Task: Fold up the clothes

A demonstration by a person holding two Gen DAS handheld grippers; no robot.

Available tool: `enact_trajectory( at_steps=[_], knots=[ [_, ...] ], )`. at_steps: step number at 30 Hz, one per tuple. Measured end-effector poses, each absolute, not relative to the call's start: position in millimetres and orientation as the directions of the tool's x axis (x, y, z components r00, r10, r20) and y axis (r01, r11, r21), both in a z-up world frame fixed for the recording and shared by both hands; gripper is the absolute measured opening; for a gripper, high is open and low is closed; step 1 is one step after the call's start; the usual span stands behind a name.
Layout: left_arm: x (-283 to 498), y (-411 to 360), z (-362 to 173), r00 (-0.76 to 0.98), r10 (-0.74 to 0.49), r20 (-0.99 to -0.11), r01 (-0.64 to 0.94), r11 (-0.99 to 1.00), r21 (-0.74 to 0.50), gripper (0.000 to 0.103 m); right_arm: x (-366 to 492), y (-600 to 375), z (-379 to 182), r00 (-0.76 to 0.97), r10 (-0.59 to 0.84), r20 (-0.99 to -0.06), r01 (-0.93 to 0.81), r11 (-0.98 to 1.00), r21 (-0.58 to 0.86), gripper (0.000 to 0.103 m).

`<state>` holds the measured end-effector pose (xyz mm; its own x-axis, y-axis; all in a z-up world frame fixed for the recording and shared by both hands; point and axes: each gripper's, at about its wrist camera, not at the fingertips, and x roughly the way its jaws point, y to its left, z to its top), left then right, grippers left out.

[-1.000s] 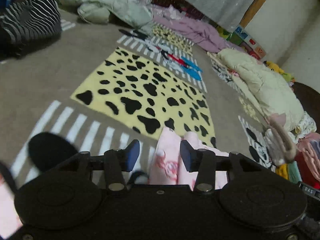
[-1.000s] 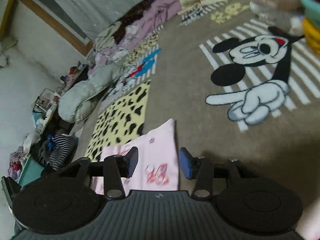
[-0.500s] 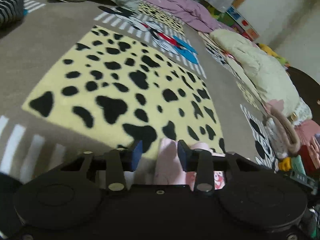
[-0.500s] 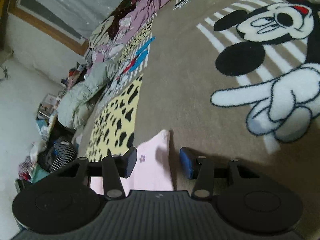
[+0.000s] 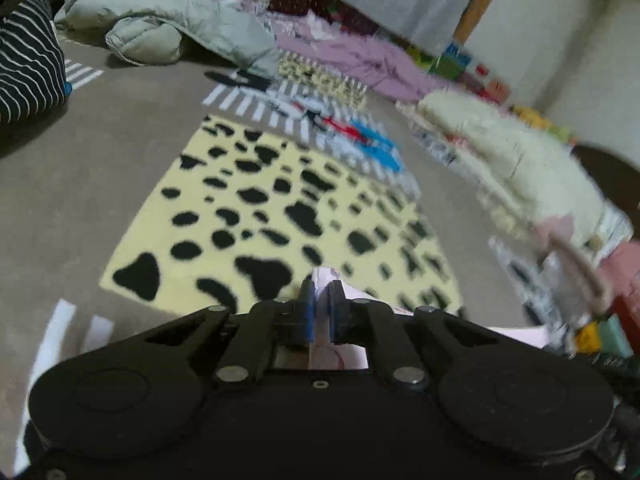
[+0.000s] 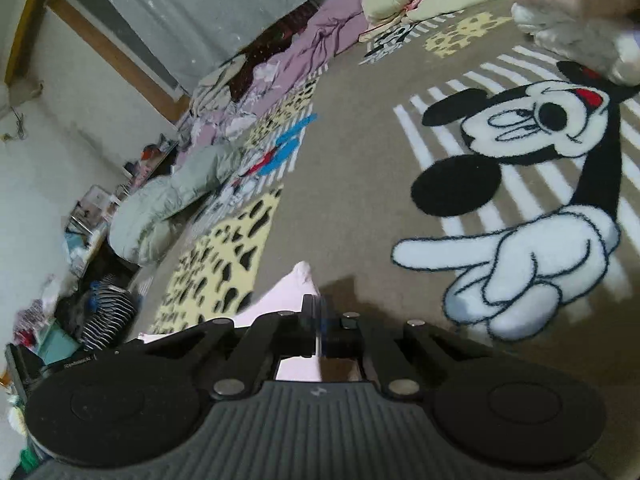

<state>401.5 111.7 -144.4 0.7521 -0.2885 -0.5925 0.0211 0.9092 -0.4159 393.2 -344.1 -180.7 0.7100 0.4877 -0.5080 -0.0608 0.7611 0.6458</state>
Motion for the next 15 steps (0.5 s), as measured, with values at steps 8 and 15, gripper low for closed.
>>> enact_trajectory(
  at_steps=[8, 15],
  knots=[
    [391.0, 111.5, -139.2, 0.752, -0.213, -0.624, -0.013, 0.942, -0.336, 0.008, 382.9, -349.7, -169.3, 0.741, 0.429, -0.517, -0.029, 0.79, 0.613, 0.035],
    [305.0, 84.7, -103.1, 0.787, -0.25, -0.564, 0.106, 0.956, -0.275, 0.025, 301.1, -333.9, -136.6, 0.696, 0.571, -0.435, -0.237, 0.755, 0.611, 0.035]
  ],
)
